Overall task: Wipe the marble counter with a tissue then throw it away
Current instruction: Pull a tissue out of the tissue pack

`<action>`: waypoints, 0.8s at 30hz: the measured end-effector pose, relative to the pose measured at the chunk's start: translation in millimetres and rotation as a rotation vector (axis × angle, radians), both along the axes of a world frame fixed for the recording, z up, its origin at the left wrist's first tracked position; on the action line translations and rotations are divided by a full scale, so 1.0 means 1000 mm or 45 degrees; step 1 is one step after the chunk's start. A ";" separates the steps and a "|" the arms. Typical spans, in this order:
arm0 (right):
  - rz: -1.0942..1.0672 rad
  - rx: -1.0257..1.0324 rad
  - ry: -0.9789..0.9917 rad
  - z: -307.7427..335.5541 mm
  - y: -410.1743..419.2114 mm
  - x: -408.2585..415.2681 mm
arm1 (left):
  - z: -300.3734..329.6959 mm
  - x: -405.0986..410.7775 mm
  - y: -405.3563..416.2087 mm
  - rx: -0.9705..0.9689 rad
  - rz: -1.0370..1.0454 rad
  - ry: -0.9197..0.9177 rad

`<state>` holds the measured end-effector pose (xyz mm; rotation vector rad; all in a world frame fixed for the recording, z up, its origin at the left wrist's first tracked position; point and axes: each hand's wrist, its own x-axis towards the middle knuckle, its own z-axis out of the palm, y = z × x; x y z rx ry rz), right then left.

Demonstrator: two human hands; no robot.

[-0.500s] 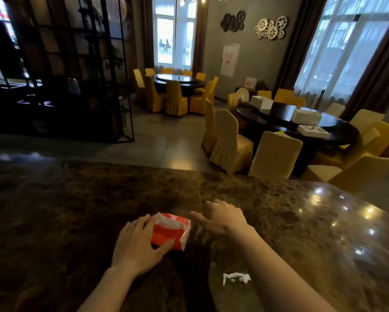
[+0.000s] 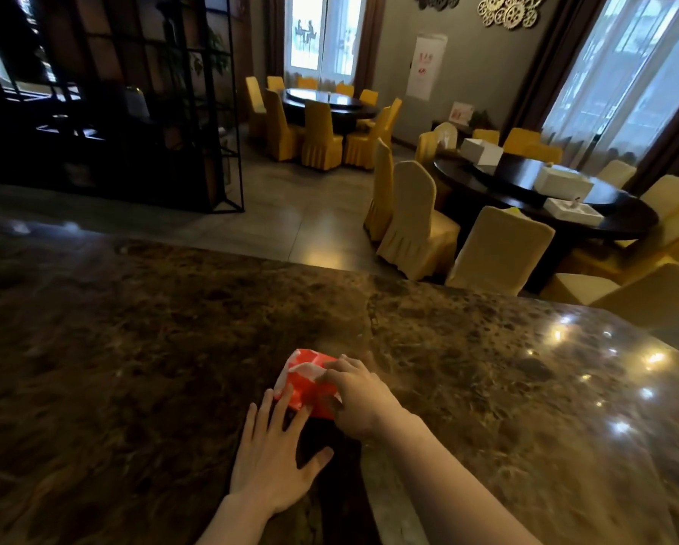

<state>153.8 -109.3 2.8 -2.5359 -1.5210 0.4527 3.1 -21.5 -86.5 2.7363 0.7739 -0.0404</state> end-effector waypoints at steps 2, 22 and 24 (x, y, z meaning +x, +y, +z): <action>0.007 0.044 -0.018 -0.003 0.001 0.001 | -0.003 -0.001 -0.001 0.012 0.000 0.008; -0.423 0.623 0.341 0.023 0.020 0.010 | -0.015 -0.001 -0.002 0.119 0.039 -0.063; -0.379 0.465 0.212 0.022 0.023 0.007 | -0.015 -0.001 -0.002 0.133 0.028 -0.040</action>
